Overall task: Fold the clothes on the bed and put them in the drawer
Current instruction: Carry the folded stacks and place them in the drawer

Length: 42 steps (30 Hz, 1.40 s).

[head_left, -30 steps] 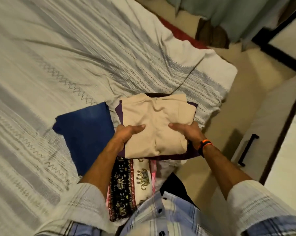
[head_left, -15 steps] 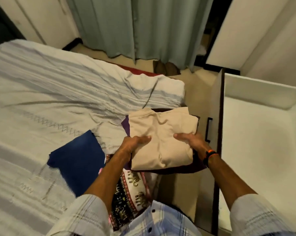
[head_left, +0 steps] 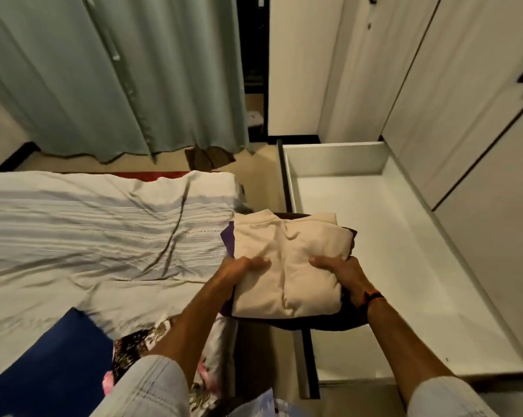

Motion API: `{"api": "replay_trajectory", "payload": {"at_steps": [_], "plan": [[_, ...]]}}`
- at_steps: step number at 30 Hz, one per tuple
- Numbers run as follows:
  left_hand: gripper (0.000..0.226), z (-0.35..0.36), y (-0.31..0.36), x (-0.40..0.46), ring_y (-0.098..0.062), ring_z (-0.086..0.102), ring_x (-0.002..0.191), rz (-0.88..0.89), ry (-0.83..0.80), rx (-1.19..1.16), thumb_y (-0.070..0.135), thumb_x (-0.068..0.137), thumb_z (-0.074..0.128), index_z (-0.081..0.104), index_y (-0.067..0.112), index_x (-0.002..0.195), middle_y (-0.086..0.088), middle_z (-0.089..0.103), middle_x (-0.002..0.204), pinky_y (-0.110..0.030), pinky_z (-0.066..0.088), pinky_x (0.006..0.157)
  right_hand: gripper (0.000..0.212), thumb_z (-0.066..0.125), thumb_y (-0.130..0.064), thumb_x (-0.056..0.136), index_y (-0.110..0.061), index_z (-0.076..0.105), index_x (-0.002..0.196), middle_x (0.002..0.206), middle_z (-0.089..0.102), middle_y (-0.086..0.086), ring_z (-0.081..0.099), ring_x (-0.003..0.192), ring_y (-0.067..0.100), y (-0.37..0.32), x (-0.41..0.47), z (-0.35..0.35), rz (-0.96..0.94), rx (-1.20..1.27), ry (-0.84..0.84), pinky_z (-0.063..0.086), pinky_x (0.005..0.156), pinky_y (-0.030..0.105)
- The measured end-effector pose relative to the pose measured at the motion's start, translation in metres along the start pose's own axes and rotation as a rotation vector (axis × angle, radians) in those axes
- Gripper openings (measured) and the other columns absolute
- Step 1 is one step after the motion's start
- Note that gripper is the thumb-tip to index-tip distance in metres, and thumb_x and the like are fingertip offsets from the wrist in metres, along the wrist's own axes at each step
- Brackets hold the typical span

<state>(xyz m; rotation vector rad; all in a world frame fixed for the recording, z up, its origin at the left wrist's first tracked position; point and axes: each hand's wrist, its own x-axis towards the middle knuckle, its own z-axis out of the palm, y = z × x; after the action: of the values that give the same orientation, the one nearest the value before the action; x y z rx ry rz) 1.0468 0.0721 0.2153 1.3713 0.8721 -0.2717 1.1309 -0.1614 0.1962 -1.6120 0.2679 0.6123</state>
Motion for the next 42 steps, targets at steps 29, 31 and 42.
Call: {"api": "replay_trajectory", "payload": {"at_steps": [29,31,42], "plan": [[0.065,0.150,0.156,0.249,-0.023,0.063,0.085,-0.131,-0.474,0.594,0.030,0.063,0.091,0.052,0.010,0.111,-0.004,0.064,0.095,-0.036,0.051,0.078,0.048,0.091,-0.025,0.062,-0.013,0.070,0.104,0.098,0.076,0.001,0.070,0.094,0.025,-0.011,0.132,-0.033,0.198,0.459,0.653,0.057,0.087,0.047],[0.060,0.154,0.166,0.251,-0.021,0.061,0.083,-0.119,-0.487,0.609,0.029,0.065,0.090,0.049,0.013,0.107,-0.003,0.062,0.092,-0.036,0.049,0.078,0.049,0.091,-0.024,0.062,-0.012,0.070,0.105,0.098,0.076,0.001,0.070,0.095,0.025,-0.017,0.139,-0.034,0.181,0.476,0.657,0.057,0.088,0.046],[0.067,0.164,0.224,0.275,-0.030,0.070,0.092,-0.062,-0.481,0.645,0.029,0.051,0.097,0.064,0.012,0.108,-0.008,0.074,0.101,-0.048,0.057,0.087,0.043,0.088,-0.020,0.066,-0.012,0.069,0.104,0.099,0.076,0.002,0.069,0.094,0.024,-0.054,0.186,-0.037,0.113,0.560,0.612,0.056,0.079,0.038]]}}
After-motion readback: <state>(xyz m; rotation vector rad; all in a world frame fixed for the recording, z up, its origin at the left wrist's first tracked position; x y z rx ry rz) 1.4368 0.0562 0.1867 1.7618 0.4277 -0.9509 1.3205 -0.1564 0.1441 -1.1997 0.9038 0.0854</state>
